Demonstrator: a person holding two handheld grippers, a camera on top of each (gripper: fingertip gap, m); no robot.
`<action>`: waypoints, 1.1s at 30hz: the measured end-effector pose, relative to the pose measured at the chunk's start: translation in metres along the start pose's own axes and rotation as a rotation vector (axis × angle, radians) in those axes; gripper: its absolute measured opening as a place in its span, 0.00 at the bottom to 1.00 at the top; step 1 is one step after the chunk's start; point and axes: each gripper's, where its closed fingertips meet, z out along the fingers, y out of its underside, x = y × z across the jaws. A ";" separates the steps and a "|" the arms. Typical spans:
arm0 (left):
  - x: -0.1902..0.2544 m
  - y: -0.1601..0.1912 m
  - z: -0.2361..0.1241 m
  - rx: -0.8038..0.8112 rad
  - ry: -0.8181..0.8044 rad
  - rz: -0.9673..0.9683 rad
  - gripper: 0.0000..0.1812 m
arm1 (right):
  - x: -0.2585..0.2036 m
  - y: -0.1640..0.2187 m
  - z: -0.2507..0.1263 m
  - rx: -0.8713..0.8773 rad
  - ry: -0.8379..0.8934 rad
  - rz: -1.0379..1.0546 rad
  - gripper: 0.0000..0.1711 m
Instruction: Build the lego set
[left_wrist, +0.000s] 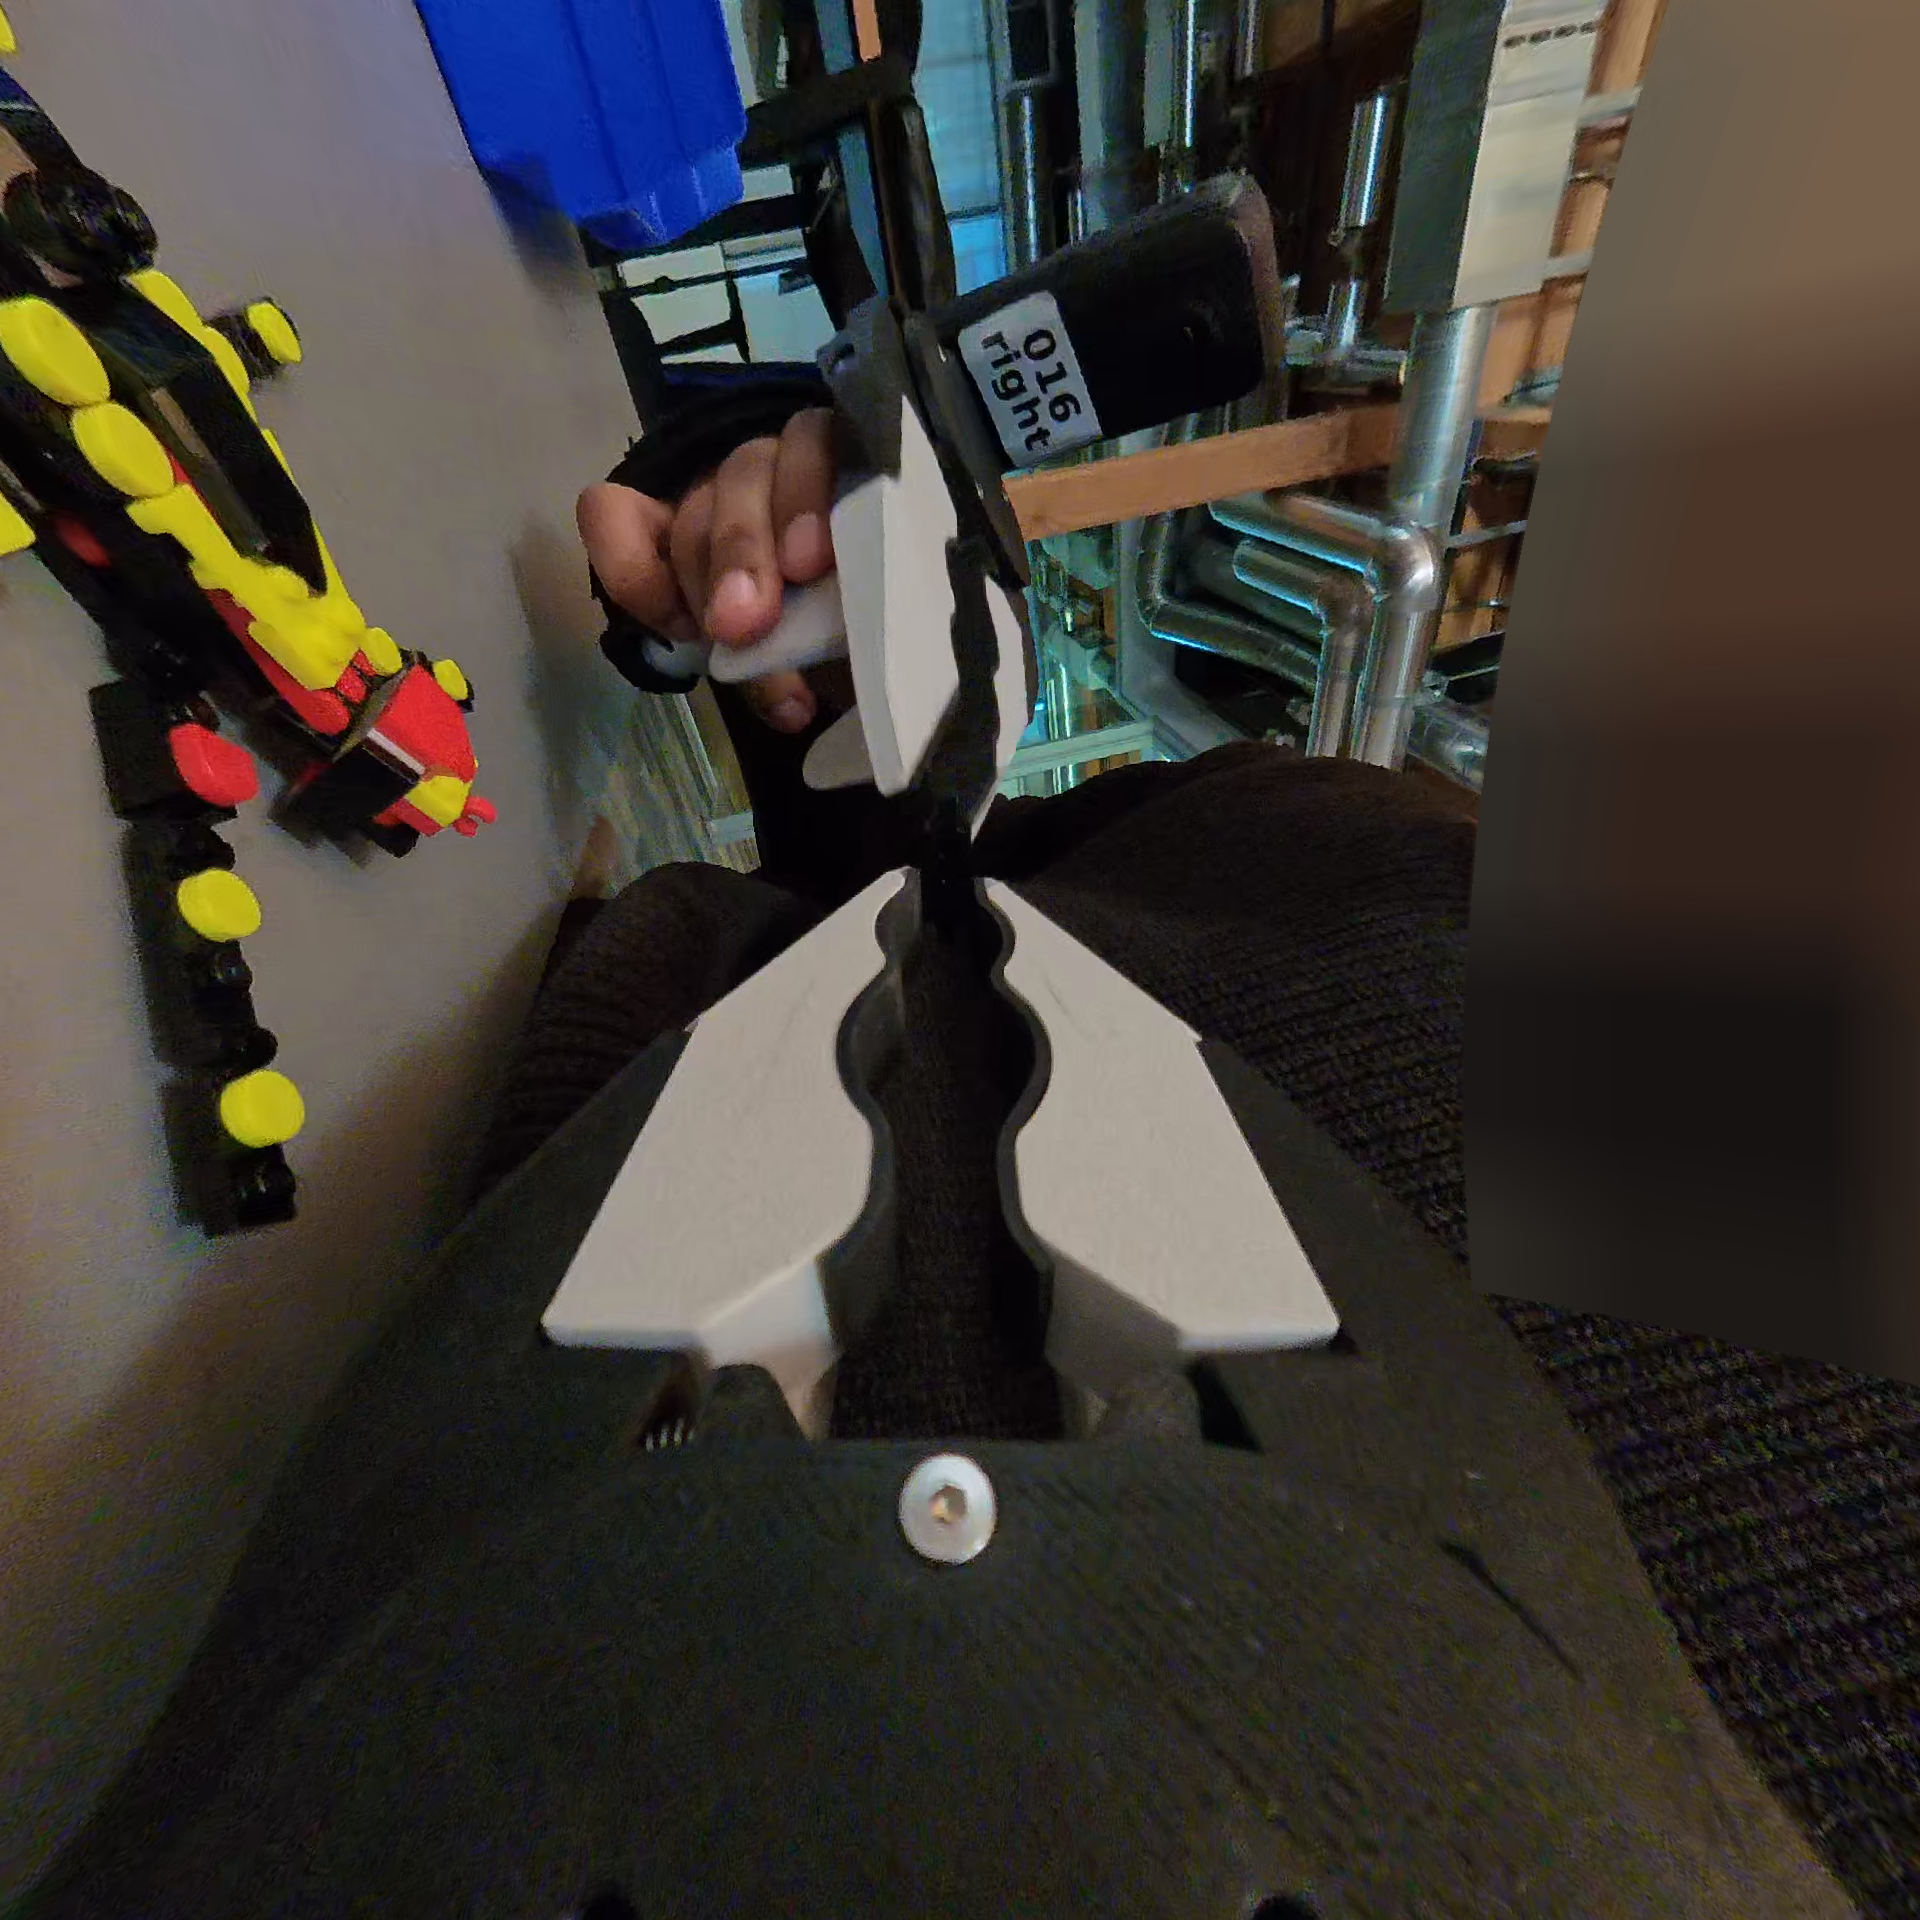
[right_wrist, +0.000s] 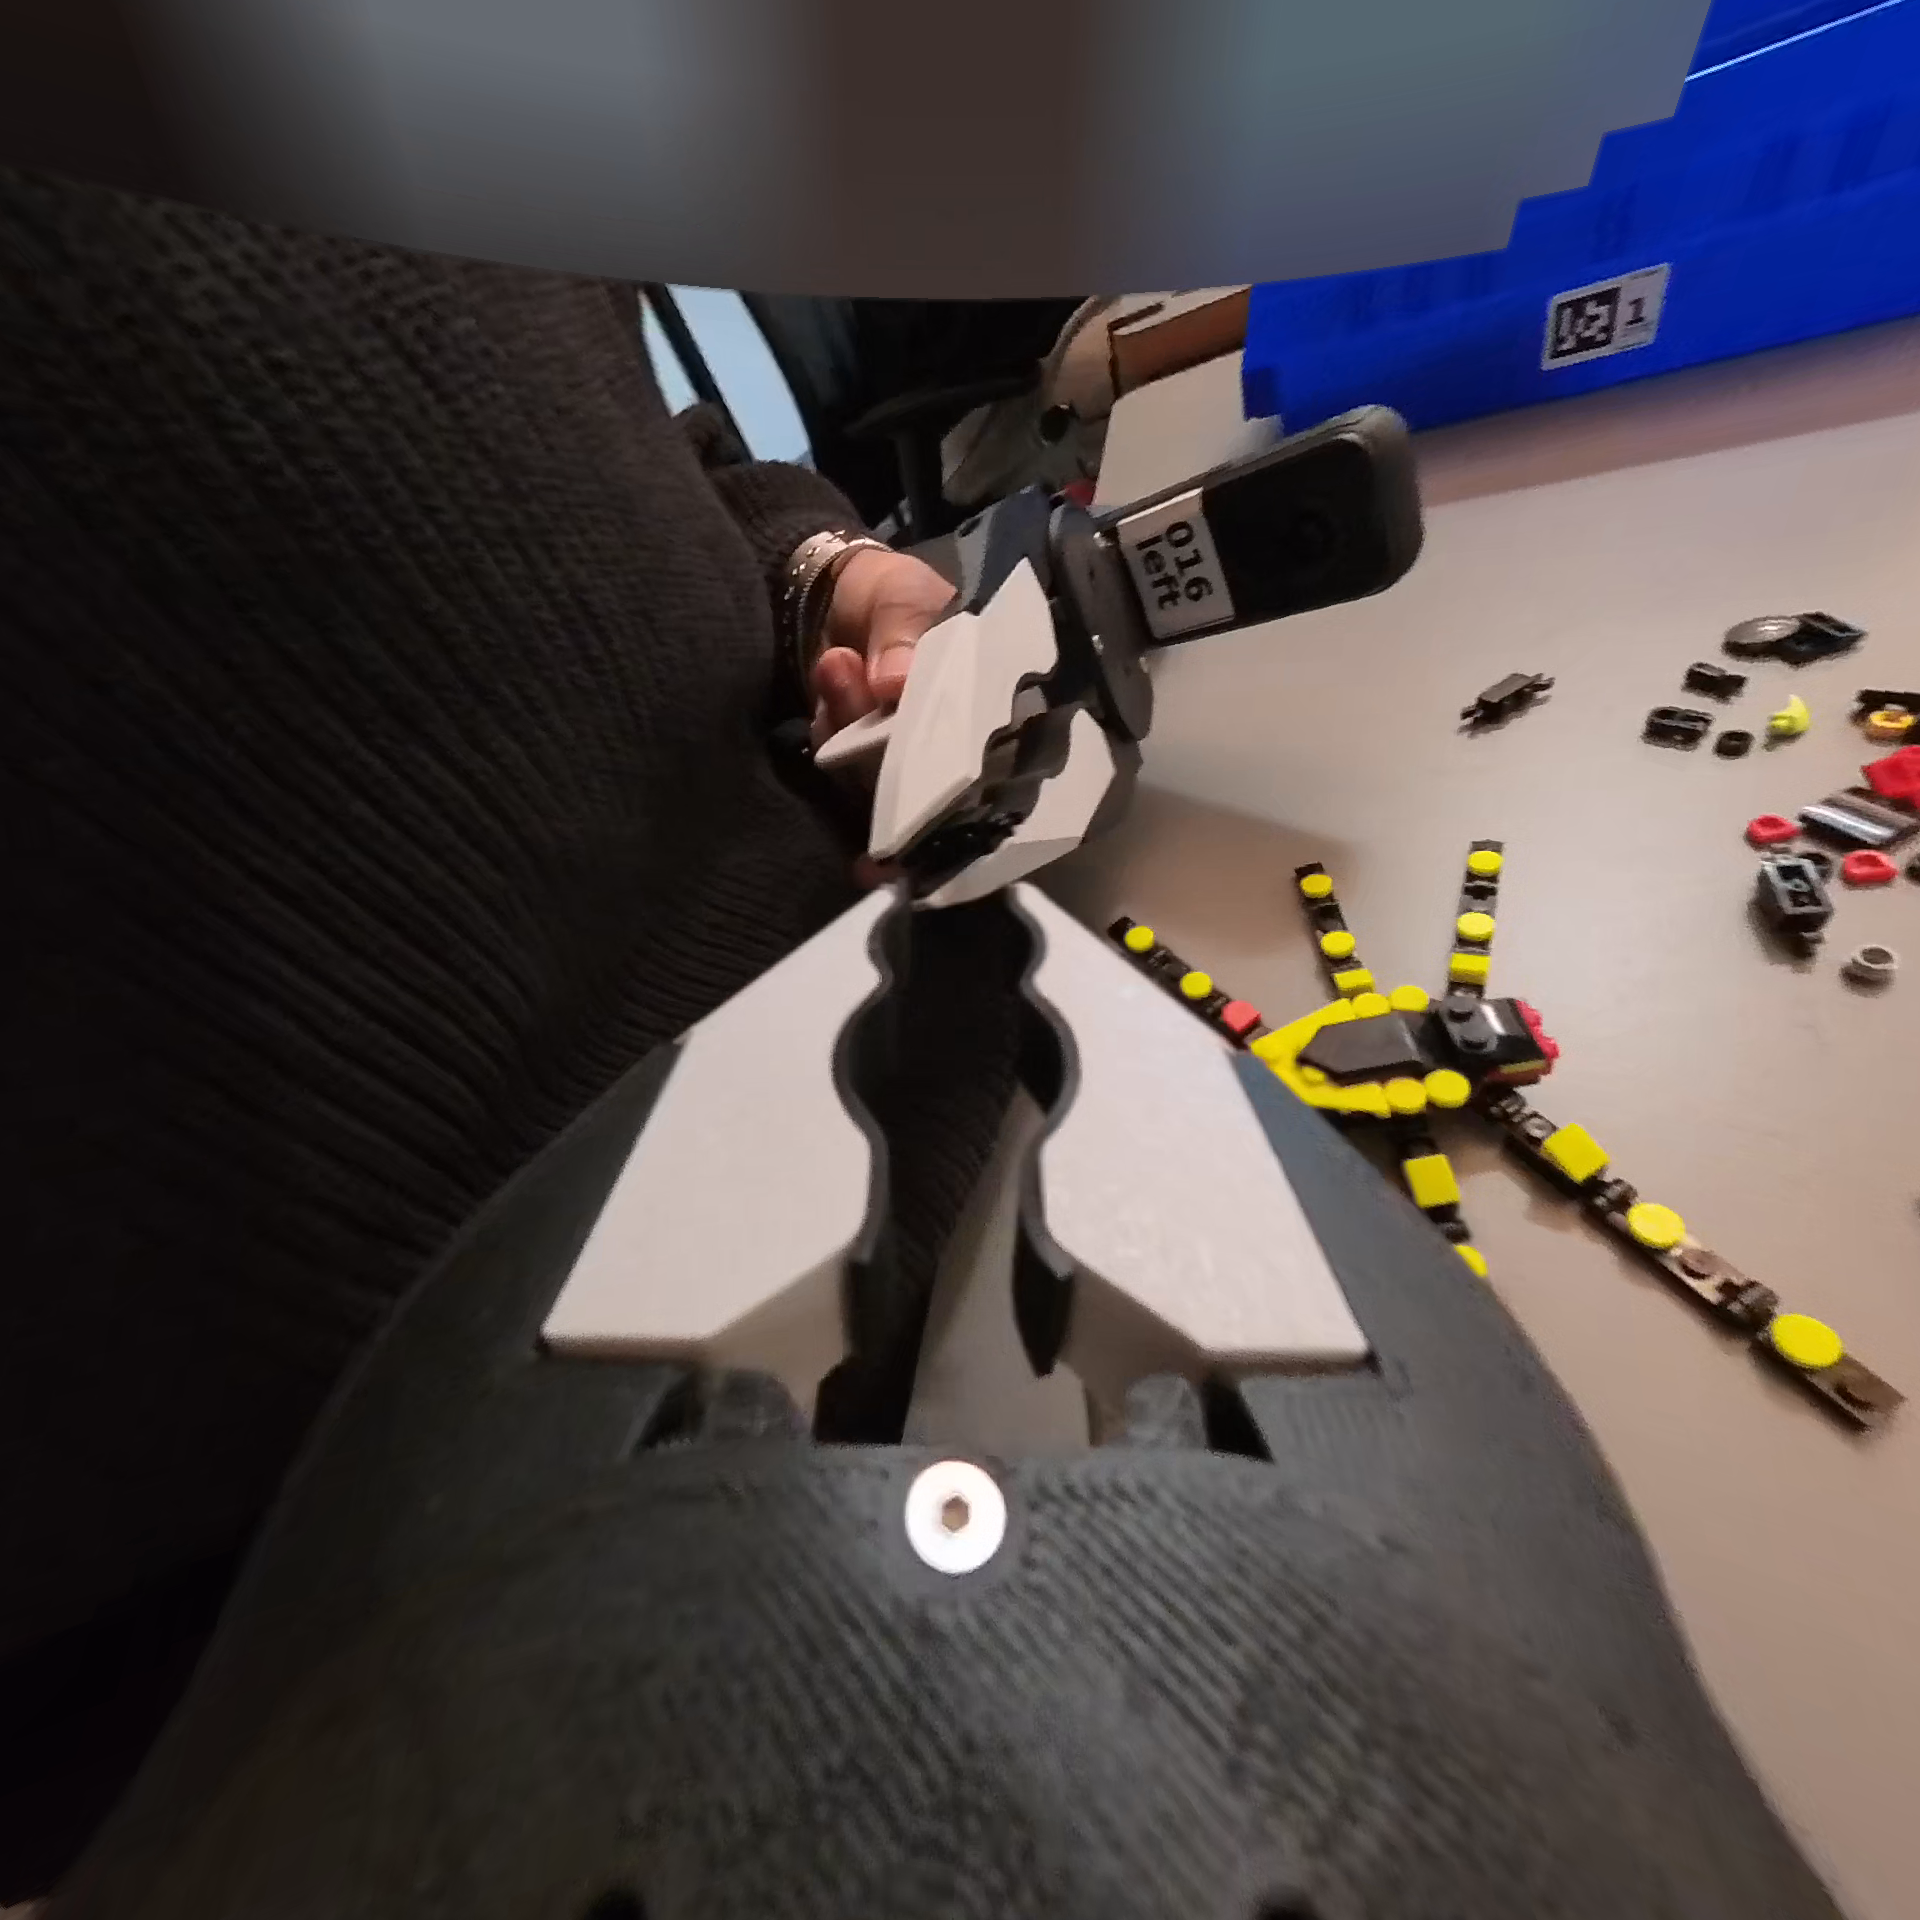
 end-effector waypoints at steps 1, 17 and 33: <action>-0.001 0.001 0.000 -0.008 -0.002 -0.003 0.03 | 0.003 -0.001 0.000 0.009 0.011 0.016 0.14; 0.004 0.036 0.013 -0.206 0.031 -0.056 0.03 | -0.031 0.007 0.011 -0.041 -0.188 -0.002 0.06; -0.005 -0.035 -0.025 0.143 -0.300 0.333 0.09 | 0.030 0.000 -0.016 -0.118 0.310 -0.172 0.05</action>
